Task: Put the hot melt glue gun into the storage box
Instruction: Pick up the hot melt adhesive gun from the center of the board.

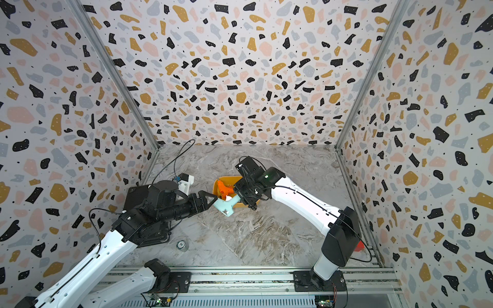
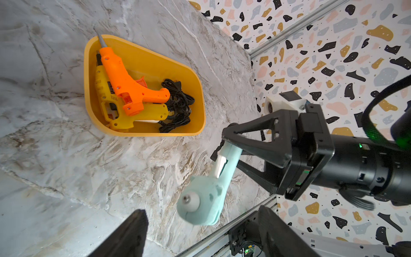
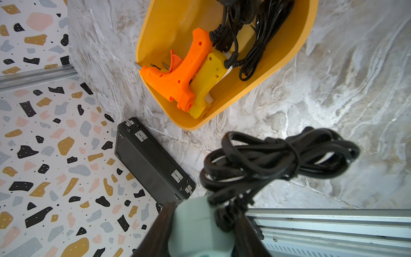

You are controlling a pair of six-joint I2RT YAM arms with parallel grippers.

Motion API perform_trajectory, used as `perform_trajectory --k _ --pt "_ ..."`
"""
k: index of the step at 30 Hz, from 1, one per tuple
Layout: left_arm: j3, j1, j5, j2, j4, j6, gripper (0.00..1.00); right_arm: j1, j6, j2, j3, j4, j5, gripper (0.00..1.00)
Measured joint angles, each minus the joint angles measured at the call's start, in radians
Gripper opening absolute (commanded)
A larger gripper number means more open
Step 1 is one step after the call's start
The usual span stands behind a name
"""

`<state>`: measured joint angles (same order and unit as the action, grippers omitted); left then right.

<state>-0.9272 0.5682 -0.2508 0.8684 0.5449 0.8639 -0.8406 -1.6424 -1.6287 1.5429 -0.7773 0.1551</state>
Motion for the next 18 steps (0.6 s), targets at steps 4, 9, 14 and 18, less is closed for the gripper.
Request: perform_trajectory --k 4,9,14,18 --pt "0.003 0.005 -0.004 0.008 -0.024 0.023 0.71 -0.01 0.0 -0.012 0.001 0.003 -0.006 0.0" --pt "0.03 0.011 -0.008 0.026 -0.048 0.039 0.7 -0.015 0.0 -0.022 0.011 0.005 -0.021 0.0" --pt "0.056 0.011 -0.013 0.033 -0.045 0.055 0.7 -0.017 -0.005 -0.022 0.016 0.033 -0.055 0.0" --pt "0.056 0.011 -0.012 0.039 -0.048 0.066 0.67 -0.019 -0.013 -0.022 0.018 0.054 -0.059 0.0"
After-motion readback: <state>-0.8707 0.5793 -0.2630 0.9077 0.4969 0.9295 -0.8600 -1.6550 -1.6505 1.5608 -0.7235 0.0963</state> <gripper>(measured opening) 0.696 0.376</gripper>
